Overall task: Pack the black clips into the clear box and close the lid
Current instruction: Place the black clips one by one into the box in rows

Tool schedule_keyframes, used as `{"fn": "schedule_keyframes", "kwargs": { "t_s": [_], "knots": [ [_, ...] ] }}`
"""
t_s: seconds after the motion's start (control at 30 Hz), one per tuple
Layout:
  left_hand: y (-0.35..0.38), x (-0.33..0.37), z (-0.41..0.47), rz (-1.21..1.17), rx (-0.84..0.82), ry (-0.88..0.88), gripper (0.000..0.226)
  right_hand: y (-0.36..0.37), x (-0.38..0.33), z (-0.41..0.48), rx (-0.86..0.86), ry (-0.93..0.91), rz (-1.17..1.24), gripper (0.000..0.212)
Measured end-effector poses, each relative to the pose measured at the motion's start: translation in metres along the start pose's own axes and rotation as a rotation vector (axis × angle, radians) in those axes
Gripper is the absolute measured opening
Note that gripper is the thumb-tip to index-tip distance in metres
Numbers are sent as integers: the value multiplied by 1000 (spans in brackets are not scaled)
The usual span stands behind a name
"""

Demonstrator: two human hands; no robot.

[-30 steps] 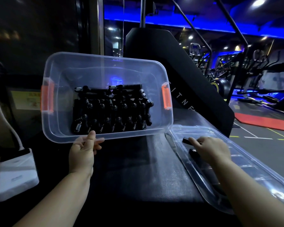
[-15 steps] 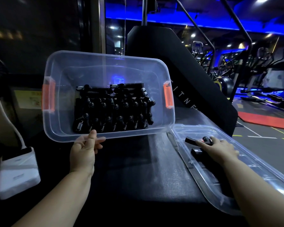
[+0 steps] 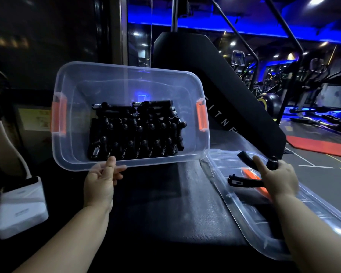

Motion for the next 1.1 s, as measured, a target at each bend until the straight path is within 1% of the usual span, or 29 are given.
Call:
{"fn": "schedule_keyframes", "kwargs": {
  "t_s": [0.07, 0.1, 0.17, 0.2, 0.3, 0.33, 0.43, 0.53, 0.6, 0.67, 0.7, 0.77, 0.9, 1.0, 1.03, 1.1],
  "knots": [
    [1, 0, 0, -2, 0, -1, 30, -3, -5, -2, 25, -35, 99, 67],
    [1, 1, 0, -4, 0, -2, 29, -5, -8, -4, 38, -41, 135, 61],
    [1, 0, 0, -9, 2, -6, 29, -3, -11, -5, 39, -66, 190, 42],
    [0, 0, 0, -11, 4, -7, 29, -1, -12, -6, 34, -78, 209, 38],
    [0, 0, 0, -6, 2, -7, 30, 6, -11, -7, 13, -77, 336, 48],
    [0, -1, 0, -5, 0, -8, 30, 7, -13, -8, 3, -86, 372, 48],
    [0, -1, 0, -9, 2, -13, 28, 18, -25, -15, -90, -131, 396, 37],
    [1, 0, 0, -9, 2, -10, 28, 29, -32, -18, -184, -166, 400, 32],
    [1, 1, 0, -14, 2, -10, 27, 33, -32, -18, -215, -178, 410, 27],
    [1, 2, -2, -14, 2, -9, 27, 34, -31, -19, -248, -186, 403, 23],
    [1, 2, -3, -9, 1, -8, 28, 35, -32, -21, -274, -186, 403, 24],
    [0, 3, -4, -4, 2, -9, 28, 34, -34, -23, -301, -196, 404, 31],
    [0, 5, -5, 2, 3, -11, 28, 24, -44, -28, -282, -268, 336, 42],
    [0, 7, -6, 1, 5, -13, 28, 26, -59, -33, -296, -421, 175, 39],
    [0, 7, -6, 2, 5, -14, 28, 27, -61, -32, -300, -447, 115, 39],
    [0, 7, -6, -1, 2, -20, 27, 30, -64, -31, -314, -436, 42, 37]
  ]
}}
Point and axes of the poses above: each hand's wrist, its own z-axis towards the middle knuckle, its own y-axis out of the palm, x = y × z, the point moved 9 cm from there along z, towards the middle knuckle, and after that the axes turned 11 degrees about z, right-handed, at the moved point
